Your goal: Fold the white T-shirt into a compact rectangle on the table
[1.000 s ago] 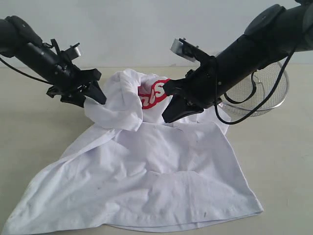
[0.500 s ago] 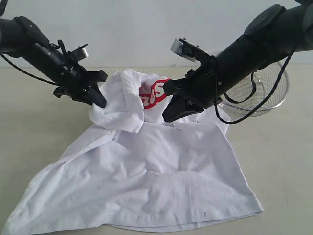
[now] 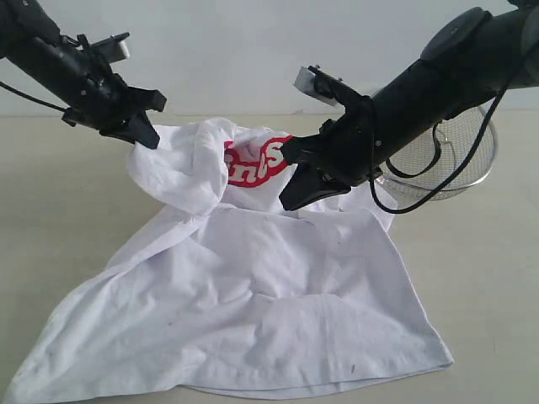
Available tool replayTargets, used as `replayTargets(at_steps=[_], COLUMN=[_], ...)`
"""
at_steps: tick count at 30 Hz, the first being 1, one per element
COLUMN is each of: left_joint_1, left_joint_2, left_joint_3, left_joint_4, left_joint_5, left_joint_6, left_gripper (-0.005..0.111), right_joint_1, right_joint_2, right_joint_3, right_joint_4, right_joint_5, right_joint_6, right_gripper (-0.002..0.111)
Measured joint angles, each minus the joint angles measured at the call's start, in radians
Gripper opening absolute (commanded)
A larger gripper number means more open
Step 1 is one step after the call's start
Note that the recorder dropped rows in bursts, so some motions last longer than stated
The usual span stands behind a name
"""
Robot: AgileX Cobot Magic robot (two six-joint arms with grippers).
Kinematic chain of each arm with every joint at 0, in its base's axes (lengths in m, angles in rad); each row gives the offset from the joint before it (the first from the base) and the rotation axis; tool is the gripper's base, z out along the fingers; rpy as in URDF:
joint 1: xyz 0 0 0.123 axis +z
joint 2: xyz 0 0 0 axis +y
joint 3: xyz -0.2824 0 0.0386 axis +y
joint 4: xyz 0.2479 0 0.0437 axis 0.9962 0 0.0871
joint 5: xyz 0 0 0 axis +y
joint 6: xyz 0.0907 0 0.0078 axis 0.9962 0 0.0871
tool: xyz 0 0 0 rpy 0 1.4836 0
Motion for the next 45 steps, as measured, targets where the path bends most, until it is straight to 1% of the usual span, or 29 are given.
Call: replayTargets(at_steps=[8,11,15,19,24,29,33,42,44,45], left_joint_1=[0.097,0.117,0.119,0.119,0.119,0.119,0.121,0.175,0.182,0.182], left_joint_2=[0.0,0.0,0.0,0.039,0.134,0.182,0.188,0.204,0.206,0.206], left_joint_3=[0.0,0.0,-0.003,-0.074,-0.217,-0.343,-0.383,-0.396,-0.396,-0.396], left_joint_4=[0.018,0.021,0.021,0.021,0.029,0.142,0.218,0.234,0.236,0.236], left_joint_5=[-0.122,-0.192,-0.272,-0.277,-0.264,-0.236,-0.212,-0.2,-0.196,-0.195], left_joint_6=[-0.017,-0.017,-0.01,-0.008,-0.023,-0.1,-0.139,-0.152,-0.152,-0.15], left_gripper=[0.005,0.005,0.005,0.005,0.005,0.005,0.005,0.005,0.008,0.014], right_joint_1=[0.0,0.0,0.0,0.0,0.007,0.032,0.04,0.04,0.04,0.04], right_joint_2=[0.0,0.0,0.0,0.0,0.0,0.0,0.0,0.0,0.0,0.0], right_joint_3=[0.0,0.0,0.0,0.0,0.0,0.0,0.0,0.0,0.0,0.0], right_joint_4=[0.0,0.0,0.013,0.044,0.059,0.06,0.06,0.061,0.062,0.064], right_joint_5=[0.0,0.0,-0.004,0.001,0.01,0.01,0.007,-0.006,-0.006,-0.006], right_joint_6=[0.0,0.0,0.0,-0.015,-0.023,-0.026,-0.026,-0.026,-0.026,-0.026], right_gripper=[0.0,0.0,0.0,0.0,0.0,0.0,0.0,0.0,0.0,0.0])
